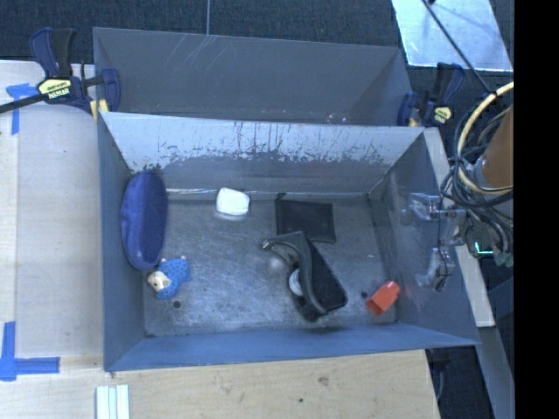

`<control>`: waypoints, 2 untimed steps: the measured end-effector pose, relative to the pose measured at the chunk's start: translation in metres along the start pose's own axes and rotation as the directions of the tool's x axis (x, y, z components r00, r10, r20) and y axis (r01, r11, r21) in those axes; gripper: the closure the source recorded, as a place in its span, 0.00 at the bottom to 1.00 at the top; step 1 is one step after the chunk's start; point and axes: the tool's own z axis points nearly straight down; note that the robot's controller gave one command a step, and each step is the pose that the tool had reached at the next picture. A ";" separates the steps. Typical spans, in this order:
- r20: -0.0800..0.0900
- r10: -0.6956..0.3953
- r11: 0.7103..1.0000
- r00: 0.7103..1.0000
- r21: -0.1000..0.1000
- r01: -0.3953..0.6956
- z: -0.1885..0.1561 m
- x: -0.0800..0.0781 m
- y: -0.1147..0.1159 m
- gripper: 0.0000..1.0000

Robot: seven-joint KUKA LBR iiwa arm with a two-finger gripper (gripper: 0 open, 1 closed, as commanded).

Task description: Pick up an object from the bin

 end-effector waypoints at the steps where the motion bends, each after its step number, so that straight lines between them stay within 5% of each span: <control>1: -0.002 -0.096 0.995 0.995 -0.001 0.096 0.153 0.010 0.020 0.00; 2: 0.005 -0.555 0.832 0.832 -0.015 0.555 0.154 -0.033 -0.014 0.00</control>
Offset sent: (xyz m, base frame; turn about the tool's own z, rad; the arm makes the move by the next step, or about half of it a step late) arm -0.0086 0.0199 -0.1496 -0.0981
